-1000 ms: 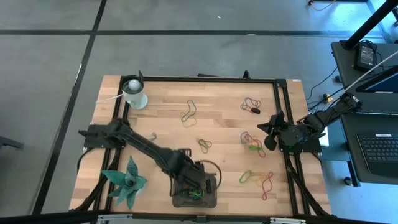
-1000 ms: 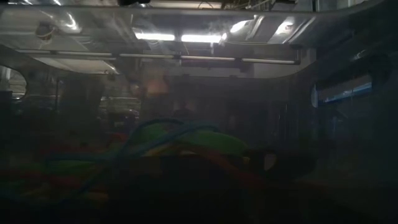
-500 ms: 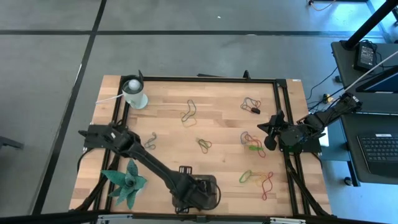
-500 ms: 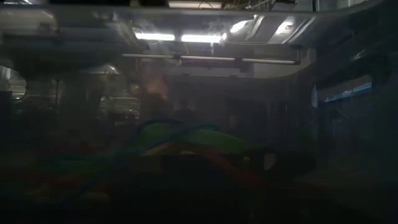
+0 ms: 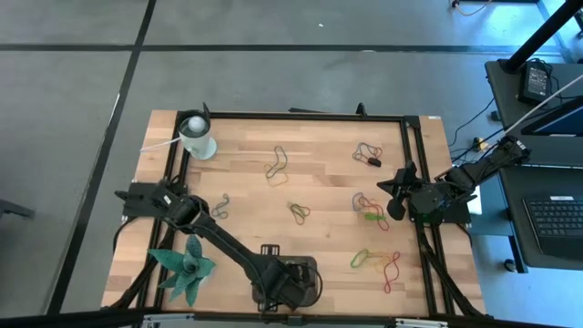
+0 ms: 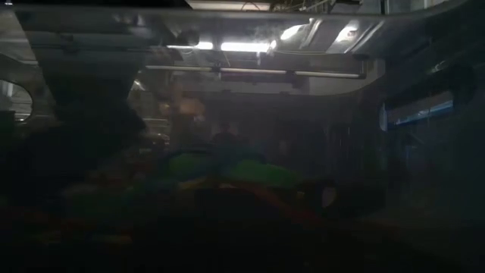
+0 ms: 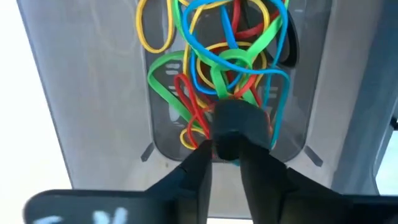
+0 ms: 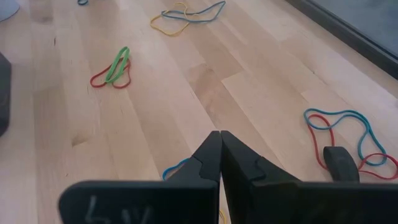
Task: Pick and place rubber bands into bin
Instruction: Put the black rubber band into the black bin, then put the red rubber band into the black bin
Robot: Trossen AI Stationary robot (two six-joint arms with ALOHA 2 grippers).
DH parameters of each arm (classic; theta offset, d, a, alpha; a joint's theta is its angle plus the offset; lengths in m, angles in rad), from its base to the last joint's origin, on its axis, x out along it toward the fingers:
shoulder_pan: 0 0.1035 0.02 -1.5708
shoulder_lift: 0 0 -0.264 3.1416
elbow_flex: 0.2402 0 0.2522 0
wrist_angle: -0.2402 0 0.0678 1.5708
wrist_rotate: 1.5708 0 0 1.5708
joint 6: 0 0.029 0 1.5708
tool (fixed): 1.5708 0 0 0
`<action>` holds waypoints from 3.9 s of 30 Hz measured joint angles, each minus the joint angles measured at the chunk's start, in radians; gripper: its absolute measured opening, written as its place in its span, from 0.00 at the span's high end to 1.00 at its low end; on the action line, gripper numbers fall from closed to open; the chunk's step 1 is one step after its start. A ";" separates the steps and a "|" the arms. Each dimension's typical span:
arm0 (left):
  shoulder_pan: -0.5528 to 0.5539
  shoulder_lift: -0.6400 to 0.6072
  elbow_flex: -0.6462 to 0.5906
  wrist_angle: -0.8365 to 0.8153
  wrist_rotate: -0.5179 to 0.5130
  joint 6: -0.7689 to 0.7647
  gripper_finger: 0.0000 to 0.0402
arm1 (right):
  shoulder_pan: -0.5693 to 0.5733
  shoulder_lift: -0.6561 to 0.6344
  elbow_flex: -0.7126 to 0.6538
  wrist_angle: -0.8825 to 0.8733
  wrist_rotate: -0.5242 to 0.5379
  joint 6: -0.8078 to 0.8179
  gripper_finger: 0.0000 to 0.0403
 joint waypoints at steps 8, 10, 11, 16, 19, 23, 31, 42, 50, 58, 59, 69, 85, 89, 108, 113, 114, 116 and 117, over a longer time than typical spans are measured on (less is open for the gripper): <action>0.000 -0.020 0.005 -0.027 0.001 -0.003 0.72 | 0.000 0.000 0.000 0.000 0.000 0.000 0.98; 0.001 -0.030 0.026 -0.072 -0.006 -0.003 0.72 | 0.000 0.000 0.000 0.000 0.000 0.002 0.98; 0.002 -0.037 0.038 -0.102 -0.018 -0.003 0.73 | 0.000 0.000 0.000 0.000 0.000 0.003 0.98; 0.013 -0.086 0.084 -0.227 -0.083 -0.013 0.78 | 0.000 0.000 0.000 -0.001 0.000 0.003 0.98; 0.026 -0.133 0.093 -0.257 -0.153 -0.014 0.81 | 0.000 0.000 0.000 -0.001 0.000 0.004 0.98; 0.062 -0.200 0.095 -0.257 -0.246 -0.059 0.87 | 0.000 0.000 0.000 -0.001 0.000 0.005 0.98; 0.142 -0.267 0.095 -0.252 -0.288 -0.088 0.99 | 0.000 0.000 0.000 0.000 0.000 0.006 0.98; 0.187 -0.267 0.072 -0.209 -0.321 0.008 0.99 | 0.000 0.000 0.000 0.010 -0.011 0.003 0.98; 0.229 -0.267 0.072 -0.094 -0.346 0.080 0.99 | 0.000 0.000 0.000 0.013 -0.010 0.003 0.98; 0.228 -0.274 0.072 -0.014 -0.421 0.159 1.00 | 0.000 0.000 0.000 0.017 -0.011 0.005 0.98; 0.227 -0.274 0.072 -0.005 -0.422 0.176 1.00 | 0.000 0.000 0.000 0.026 -0.012 0.005 0.98; 0.270 -0.270 0.072 0.066 -0.345 0.355 1.00 | 0.000 0.007 0.000 0.203 -0.041 -0.081 0.98; 0.343 -0.601 -0.702 0.570 -0.164 0.371 1.00 | -0.036 0.284 0.003 0.804 -0.042 -0.426 0.98; 0.345 -0.785 -0.947 0.735 -0.173 0.335 1.00 | -0.091 0.432 0.073 0.827 -0.043 -0.431 0.98; 0.409 -1.471 -1.429 0.772 -0.239 0.380 1.00 | -0.340 1.252 0.765 0.284 -0.438 -0.414 0.97; 0.414 -1.550 -1.431 0.764 -0.223 0.436 1.00 | -0.361 1.398 0.837 0.261 -0.508 -0.448 0.91; 0.413 -1.561 -1.431 0.763 -0.217 0.448 1.00 | -0.366 1.419 0.846 0.254 -0.520 -0.442 0.89; 0.414 -1.578 -1.431 0.763 -0.203 0.465 1.00 | -0.375 1.453 0.858 0.238 -0.543 -0.427 0.85; 0.414 -1.583 -1.431 0.763 -0.199 0.469 1.00 | -0.380 1.464 0.858 0.226 -0.547 -0.417 0.82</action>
